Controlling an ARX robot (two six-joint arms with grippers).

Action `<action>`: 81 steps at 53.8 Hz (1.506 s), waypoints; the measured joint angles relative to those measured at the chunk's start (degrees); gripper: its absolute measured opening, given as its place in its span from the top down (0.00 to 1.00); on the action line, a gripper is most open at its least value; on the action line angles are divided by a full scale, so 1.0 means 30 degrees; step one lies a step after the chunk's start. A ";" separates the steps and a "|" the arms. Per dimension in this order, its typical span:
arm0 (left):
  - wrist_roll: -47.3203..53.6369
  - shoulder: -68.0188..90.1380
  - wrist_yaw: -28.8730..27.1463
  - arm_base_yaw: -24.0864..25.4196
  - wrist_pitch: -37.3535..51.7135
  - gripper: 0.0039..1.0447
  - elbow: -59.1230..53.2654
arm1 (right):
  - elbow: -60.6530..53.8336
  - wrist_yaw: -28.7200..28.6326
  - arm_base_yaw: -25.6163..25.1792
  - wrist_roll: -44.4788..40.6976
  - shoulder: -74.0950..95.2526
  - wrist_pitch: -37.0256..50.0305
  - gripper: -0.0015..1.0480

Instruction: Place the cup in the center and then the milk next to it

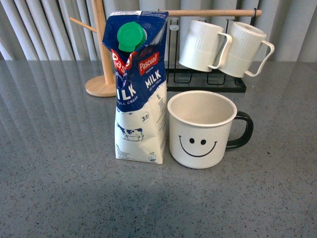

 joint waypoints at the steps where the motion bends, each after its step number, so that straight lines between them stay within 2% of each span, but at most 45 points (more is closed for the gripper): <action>1: 0.0000 -0.0131 0.0022 0.0000 0.0117 0.36 -0.0328 | 0.0000 0.0000 0.0000 0.0000 0.0000 0.0000 0.06; 4: 0.0000 -0.0583 -0.0007 -0.0051 0.0466 0.50 -0.1348 | 0.0000 0.0000 0.0000 0.0000 0.0000 0.0000 0.06; 12: 0.0000 -0.1530 0.0000 -0.0051 0.0801 0.71 -0.2608 | 0.0000 0.0000 0.0000 0.0000 0.0000 0.0000 0.06; 20: -0.0029 -0.2696 0.0007 -0.0051 0.0991 1.00 -0.3840 | 0.0000 0.0000 0.0000 0.0000 0.0000 0.0000 0.06; 63: 0.0007 -0.7308 0.0007 -0.0051 -0.0117 0.99 -0.6943 | 0.0000 0.0000 0.0000 0.0000 0.0000 0.0000 0.06; 69: -0.0007 -1.0251 -0.0015 -0.0051 -0.3818 0.99 -0.7089 | 0.0000 0.0007 0.0000 0.0000 0.0000 0.0000 0.06; 81: 0.0000 -1.0622 0.0007 -0.0051 -0.3679 0.99 -0.7089 | 0.0000 0.0000 0.0000 0.0000 0.0000 0.0007 0.06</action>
